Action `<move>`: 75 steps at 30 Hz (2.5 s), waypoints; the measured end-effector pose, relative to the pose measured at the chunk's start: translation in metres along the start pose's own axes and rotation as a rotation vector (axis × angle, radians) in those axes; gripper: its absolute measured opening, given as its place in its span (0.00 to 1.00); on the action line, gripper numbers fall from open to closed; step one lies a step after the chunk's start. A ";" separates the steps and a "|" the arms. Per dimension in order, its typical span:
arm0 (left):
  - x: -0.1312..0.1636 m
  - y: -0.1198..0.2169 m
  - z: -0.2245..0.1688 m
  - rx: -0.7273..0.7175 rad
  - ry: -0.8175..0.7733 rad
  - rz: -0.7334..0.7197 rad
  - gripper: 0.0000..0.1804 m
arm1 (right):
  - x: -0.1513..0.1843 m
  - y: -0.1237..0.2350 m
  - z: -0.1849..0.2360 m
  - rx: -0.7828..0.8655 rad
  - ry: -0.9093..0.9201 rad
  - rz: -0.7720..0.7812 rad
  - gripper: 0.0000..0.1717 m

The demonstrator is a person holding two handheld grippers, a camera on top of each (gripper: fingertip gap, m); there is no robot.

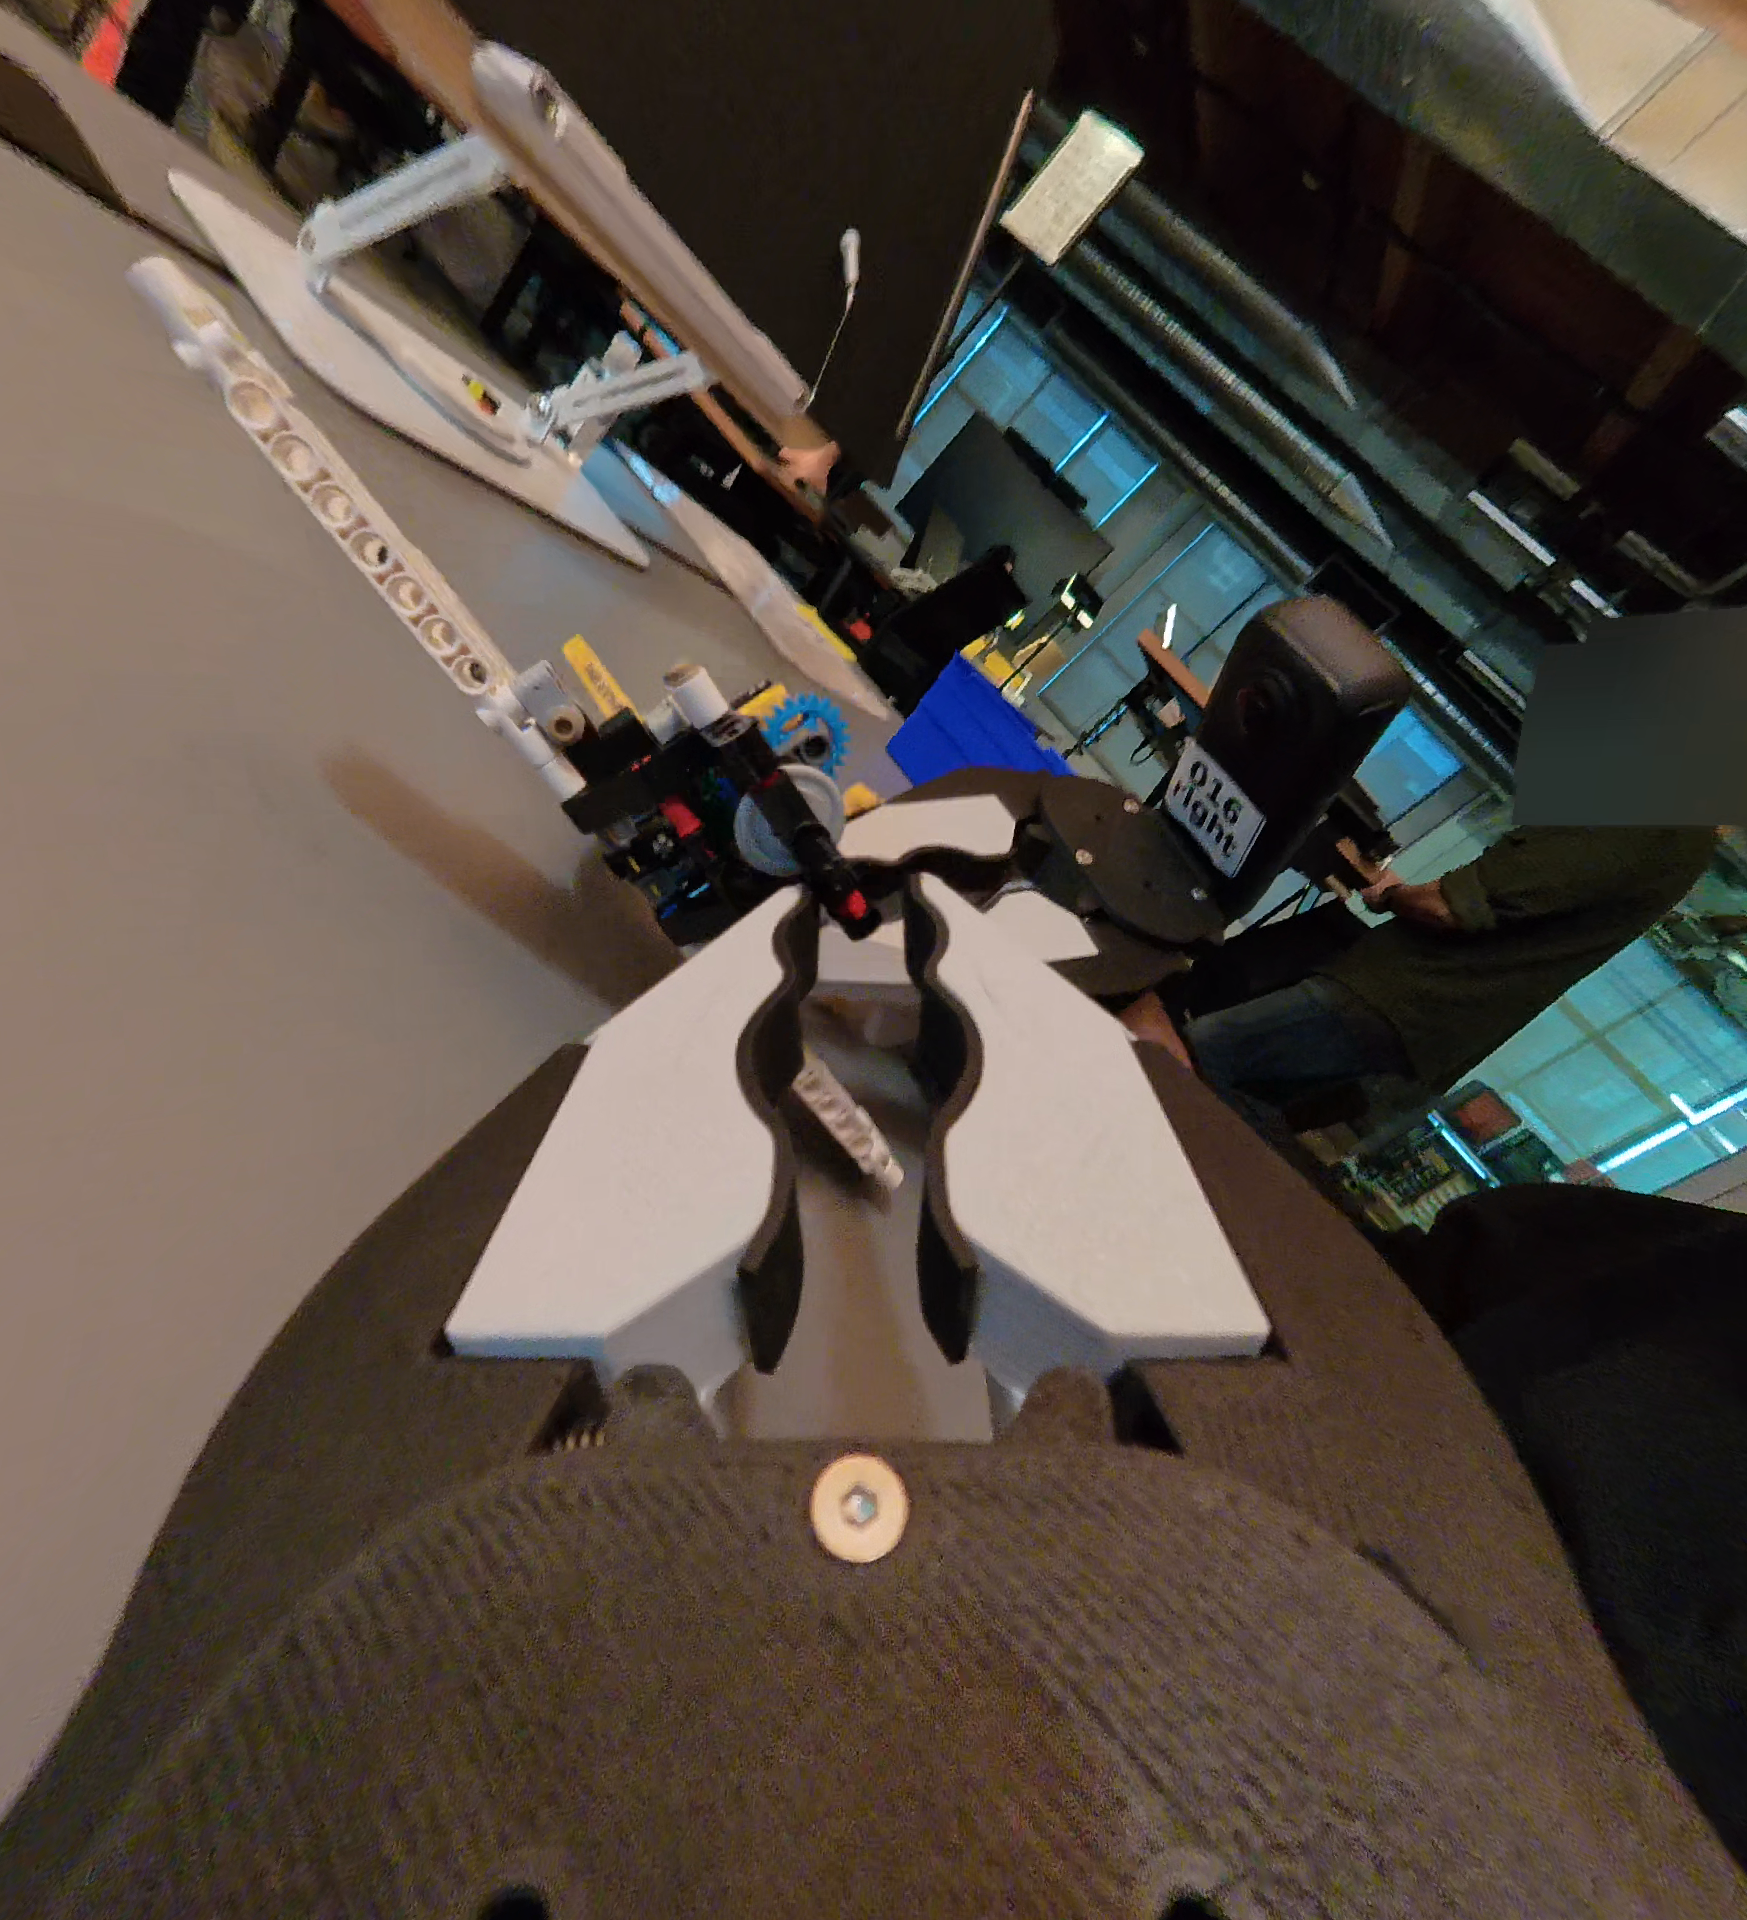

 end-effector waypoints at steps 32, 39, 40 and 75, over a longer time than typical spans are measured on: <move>0.036 -0.019 0.021 -0.338 -0.116 0.261 0.08 | 0.002 -0.005 0.009 0.007 0.053 0.026 0.06; 0.042 -0.023 0.022 -0.318 -0.108 0.308 0.05 | 0.003 0.010 0.005 0.086 0.040 -0.018 0.11; 0.041 -0.023 0.021 -0.320 -0.115 0.309 0.05 | 0.002 0.014 0.004 0.115 0.047 -0.024 0.11; 0.054 -0.035 0.021 -0.643 -0.792 0.480 0.00 | 0.037 0.024 0.005 0.309 -0.024 0.143 0.08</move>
Point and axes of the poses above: each gripper's, where its closed fingertips meet, y back along the fingers, x out of its underside, z = x × y across the jaws, the point moved 1 cm from there along y, back along the fingers, and after that the axes turned 4 degrees about z, right-handed, at the moved point
